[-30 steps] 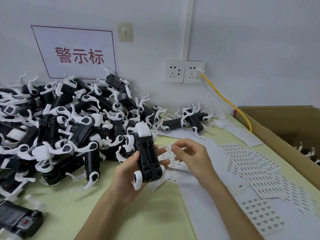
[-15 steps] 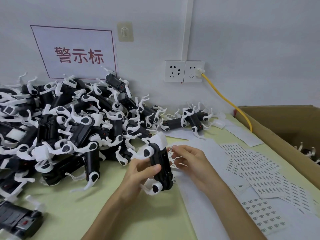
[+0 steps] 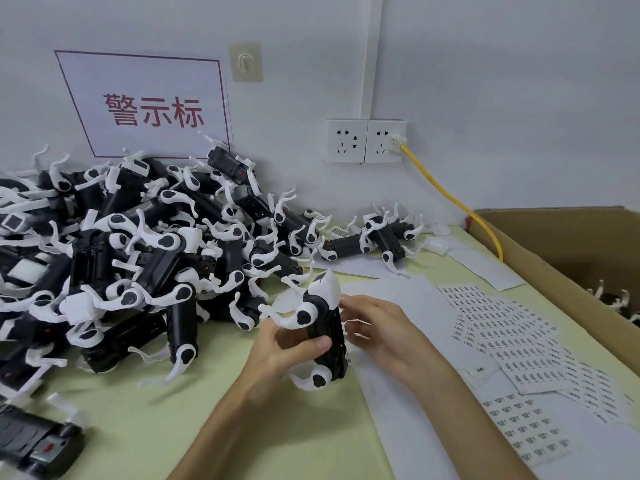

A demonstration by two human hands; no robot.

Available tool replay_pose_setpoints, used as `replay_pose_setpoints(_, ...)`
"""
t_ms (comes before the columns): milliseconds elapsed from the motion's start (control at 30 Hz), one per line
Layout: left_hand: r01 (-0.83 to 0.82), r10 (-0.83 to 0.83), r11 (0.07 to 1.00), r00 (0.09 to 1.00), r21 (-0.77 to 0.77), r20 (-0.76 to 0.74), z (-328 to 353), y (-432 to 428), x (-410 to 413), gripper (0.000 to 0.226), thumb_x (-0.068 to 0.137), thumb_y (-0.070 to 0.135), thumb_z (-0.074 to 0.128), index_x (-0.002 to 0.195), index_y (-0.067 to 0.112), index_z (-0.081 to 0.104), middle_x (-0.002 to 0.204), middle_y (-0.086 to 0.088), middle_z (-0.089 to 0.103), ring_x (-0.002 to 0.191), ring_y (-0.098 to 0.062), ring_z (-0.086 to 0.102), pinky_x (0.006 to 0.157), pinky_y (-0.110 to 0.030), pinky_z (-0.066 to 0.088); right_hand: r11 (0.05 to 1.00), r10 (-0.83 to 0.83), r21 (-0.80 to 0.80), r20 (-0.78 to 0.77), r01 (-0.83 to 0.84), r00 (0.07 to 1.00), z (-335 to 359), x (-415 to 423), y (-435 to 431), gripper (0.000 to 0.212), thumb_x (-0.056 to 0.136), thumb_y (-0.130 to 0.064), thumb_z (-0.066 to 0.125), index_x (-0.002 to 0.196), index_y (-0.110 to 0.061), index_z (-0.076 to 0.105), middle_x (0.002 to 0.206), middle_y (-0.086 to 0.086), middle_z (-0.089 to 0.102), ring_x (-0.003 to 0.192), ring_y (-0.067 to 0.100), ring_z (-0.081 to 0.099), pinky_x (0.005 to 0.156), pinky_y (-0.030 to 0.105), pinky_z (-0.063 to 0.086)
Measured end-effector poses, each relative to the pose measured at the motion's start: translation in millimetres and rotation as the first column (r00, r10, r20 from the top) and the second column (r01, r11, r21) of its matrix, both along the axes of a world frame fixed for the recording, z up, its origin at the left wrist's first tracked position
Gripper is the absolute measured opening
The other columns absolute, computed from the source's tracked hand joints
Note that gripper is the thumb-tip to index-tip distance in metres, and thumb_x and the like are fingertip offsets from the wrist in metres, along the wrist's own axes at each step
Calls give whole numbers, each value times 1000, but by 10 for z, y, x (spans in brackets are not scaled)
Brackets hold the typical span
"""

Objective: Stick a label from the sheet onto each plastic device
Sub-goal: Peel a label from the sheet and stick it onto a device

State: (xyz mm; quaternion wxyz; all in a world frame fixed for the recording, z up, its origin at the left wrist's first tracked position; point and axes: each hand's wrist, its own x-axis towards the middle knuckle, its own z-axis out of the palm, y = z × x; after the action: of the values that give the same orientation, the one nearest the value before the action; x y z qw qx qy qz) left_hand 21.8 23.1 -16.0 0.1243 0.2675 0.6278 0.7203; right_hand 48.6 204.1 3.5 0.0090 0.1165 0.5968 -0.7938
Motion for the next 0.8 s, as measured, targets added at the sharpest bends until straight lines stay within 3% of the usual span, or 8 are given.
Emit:
replay_pose_setpoints(167, 5, -6, 1000, 999, -9, -37, 7, 3, 11, 34, 66, 38, 78, 96, 22, 74, 89, 2, 71, 89, -15, 70, 78, -23, 54, 997, -37, -62, -17, 36, 999, -15, -5, -15, 20, 88, -15, 71, 69, -17, 77, 70, 0, 63, 56, 10, 54, 57, 20, 49)
replay_pose_setpoints(267, -18, 18, 1000, 999, 4, -39, -18, 21, 0, 39, 67, 36, 78, 96, 12, 70, 89, -4, 70, 88, -19, 69, 79, -27, 54, 962, -198, 161, -144, 220, 970, -30, -5, -38, 19, 86, -12, 74, 68, -18, 74, 64, -4, 64, 56, 8, 55, 58, 17, 48)
replay_pose_setpoints(333, -63, 64, 998, 998, 27, -27, -40, 38, -24, 42, 68, 35, 79, 98, 7, 72, 95, -11, 73, 92, -27, 71, 81, -31, 55, 829, -351, 332, -318, 450, 881, -31, -13, -31, 17, 86, -10, 74, 71, -18, 71, 59, -10, 64, 52, 5, 55, 55, 14, 46)
replay_pose_setpoints(400, -103, 95, 989, 992, 108, 77, -45, 46, -51, 46, 69, 32, 81, 103, 1, 74, 103, -20, 75, 95, -36, 72, 79, -34, 57, 802, -405, 280, -395, 528, 825, -2, -8, -7, 12, 86, -11, 74, 76, -17, 72, 57, -9, 62, 50, 6, 51, 55, 14, 45)
replay_pose_setpoints(500, -191, 94, 942, 939, 275, 331, -11, 38, -88, 29, 77, 20, 75, 101, 6, 77, 105, -16, 76, 92, -26, 73, 78, -28, 57, 927, -355, -3, -331, 375, 874, 55, 22, 9, 10, 87, -13, 73, 77, -15, 73, 57, -2, 53, 48, 11, 41, 53, 20, 40)
replay_pose_setpoints(633, -335, 124, 883, 843, 330, 524, 46, 27, -117, 17, 75, 15, 81, 78, 12, 65, 75, -7, 63, 69, -17, 61, 90, -36, 44, 958, -138, -280, -271, 60, 953, 98, 59, -50, 20, 82, -26, 64, 91, -15, 77, 52, 2, 42, 43, 11, 26, 45, 23, 26)
replay_pose_setpoints(700, -358, 102, 858, 821, 368, 562, 81, 41, -105, 13, 76, 20, 73, 78, 15, 61, 68, -3, 63, 64, -13, 65, 89, -35, 48, 945, -10, -316, -274, -80, 962, 102, 90, -94, 28, 82, -25, 61, 102, -14, 77, 48, 1, 38, 43, 11, 22, 41, 22, 24)
replay_pose_setpoints(800, -340, 52, 832, 835, 439, 547, 87, 58, -85, 22, 79, 26, 69, 92, 16, 54, 76, 2, 69, 82, -14, 74, 90, -30, 50, 932, 164, -276, -259, -235, 952, 79, 140, -206, 34, 78, -23, 64, 109, -18, 76, 45, 0, 35, 41, 9, 20, 39, 20, 24)
